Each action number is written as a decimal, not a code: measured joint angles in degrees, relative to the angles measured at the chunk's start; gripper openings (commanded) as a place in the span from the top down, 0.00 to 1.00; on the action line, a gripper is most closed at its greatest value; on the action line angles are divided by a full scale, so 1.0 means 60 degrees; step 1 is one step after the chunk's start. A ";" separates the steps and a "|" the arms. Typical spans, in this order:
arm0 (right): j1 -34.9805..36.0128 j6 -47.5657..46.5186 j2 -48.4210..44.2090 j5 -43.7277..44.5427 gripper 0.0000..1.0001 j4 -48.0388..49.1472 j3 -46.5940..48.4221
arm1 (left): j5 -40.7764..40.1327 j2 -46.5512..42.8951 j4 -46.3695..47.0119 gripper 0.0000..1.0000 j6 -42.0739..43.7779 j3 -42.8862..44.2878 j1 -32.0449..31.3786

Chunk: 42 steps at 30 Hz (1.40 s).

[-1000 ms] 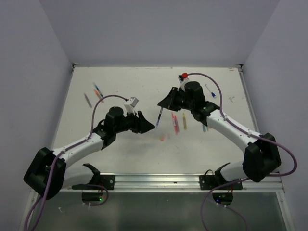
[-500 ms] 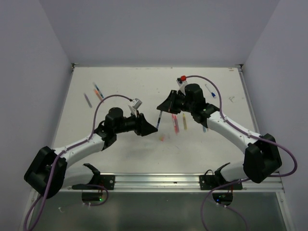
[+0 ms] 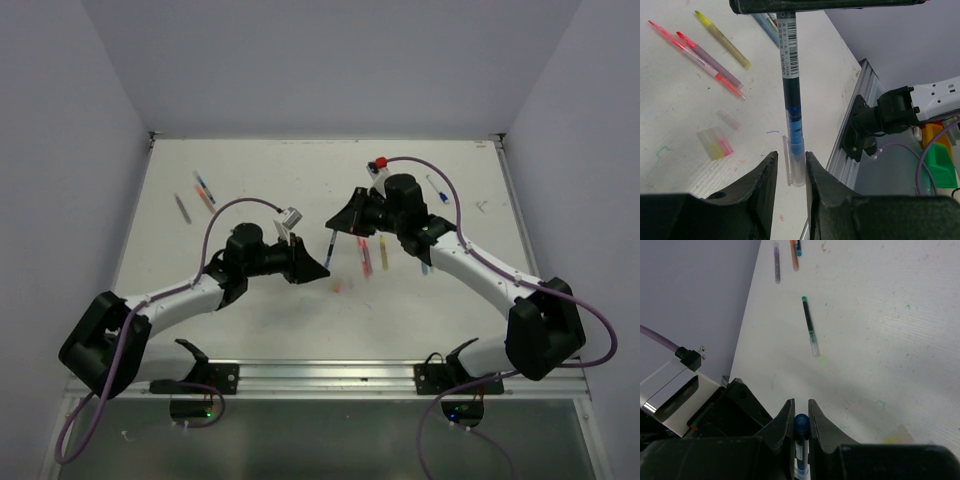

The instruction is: Open the pen caps

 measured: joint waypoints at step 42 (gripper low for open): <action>-0.1184 -0.1785 0.2058 0.2914 1.00 -0.4404 0.4171 | -0.8040 -0.0729 -0.2885 1.00 -0.0310 -0.0532 -0.3840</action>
